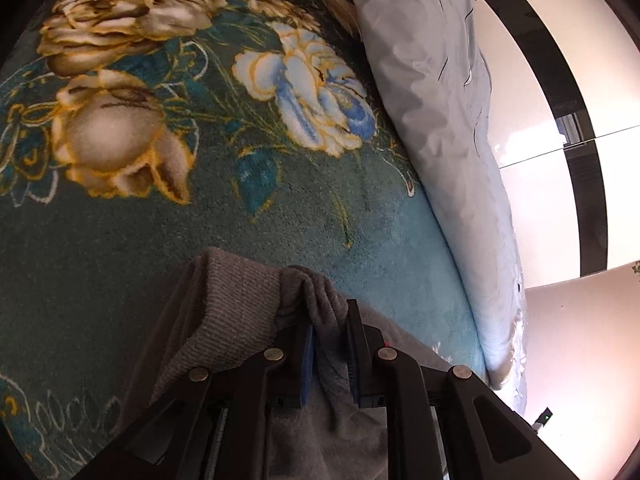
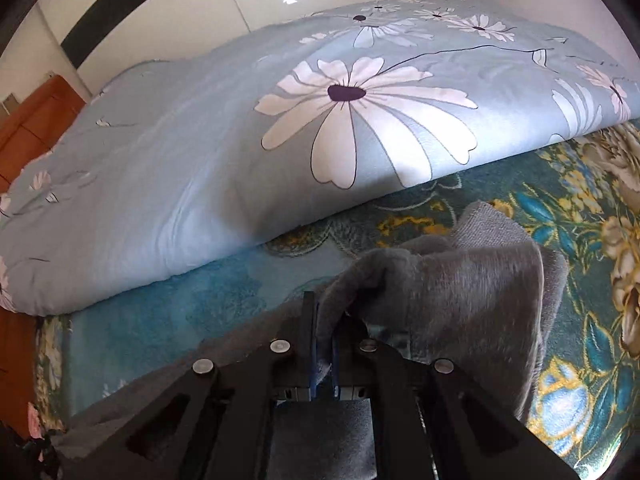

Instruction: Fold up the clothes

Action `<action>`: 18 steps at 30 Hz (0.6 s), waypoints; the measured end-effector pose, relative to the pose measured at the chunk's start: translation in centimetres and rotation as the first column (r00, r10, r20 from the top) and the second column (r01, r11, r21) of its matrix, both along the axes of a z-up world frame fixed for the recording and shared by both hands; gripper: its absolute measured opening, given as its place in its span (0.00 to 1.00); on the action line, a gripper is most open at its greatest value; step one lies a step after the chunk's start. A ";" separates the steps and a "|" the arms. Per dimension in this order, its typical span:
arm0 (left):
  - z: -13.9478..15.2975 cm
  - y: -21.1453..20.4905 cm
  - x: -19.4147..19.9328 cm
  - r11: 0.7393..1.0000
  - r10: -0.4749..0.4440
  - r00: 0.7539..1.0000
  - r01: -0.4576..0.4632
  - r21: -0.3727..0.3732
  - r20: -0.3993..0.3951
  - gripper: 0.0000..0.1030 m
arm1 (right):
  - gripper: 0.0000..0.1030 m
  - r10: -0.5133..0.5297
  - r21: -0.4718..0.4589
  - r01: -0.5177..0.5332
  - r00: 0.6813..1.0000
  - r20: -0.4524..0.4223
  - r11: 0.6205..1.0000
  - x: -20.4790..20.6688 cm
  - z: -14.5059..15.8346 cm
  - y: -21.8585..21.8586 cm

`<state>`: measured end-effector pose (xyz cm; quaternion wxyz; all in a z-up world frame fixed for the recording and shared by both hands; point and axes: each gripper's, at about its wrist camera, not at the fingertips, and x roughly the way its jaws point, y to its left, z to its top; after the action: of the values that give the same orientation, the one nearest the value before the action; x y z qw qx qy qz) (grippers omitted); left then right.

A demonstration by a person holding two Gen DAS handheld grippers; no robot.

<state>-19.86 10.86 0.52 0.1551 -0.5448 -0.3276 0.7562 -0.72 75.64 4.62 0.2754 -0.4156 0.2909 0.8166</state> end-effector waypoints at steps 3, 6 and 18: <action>0.8 0.2 0.5 0.998 -0.052 0.998 0.053 0.031 -0.040 0.38 | 0.29 0.020 0.014 -0.020 1.000 -0.017 1.000 -0.1 -0.4 -0.5; 3.4 -0.4 2.5 0.995 -0.070 0.991 0.078 0.066 -0.114 0.60 | 0.61 0.074 0.022 -0.072 0.992 -0.098 0.997 0.8 0.9 -1.3; -0.1 -8.5 14.8 0.982 0.186 0.981 -0.183 0.051 -0.058 0.73 | 0.67 0.246 0.109 -0.223 0.921 -0.302 0.969 12.9 6.0 -7.3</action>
<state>-5.06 2.38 0.42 0.1068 -0.4846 -0.3887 0.7763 12.15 68.37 10.62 0.1411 -0.3023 0.2492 0.9092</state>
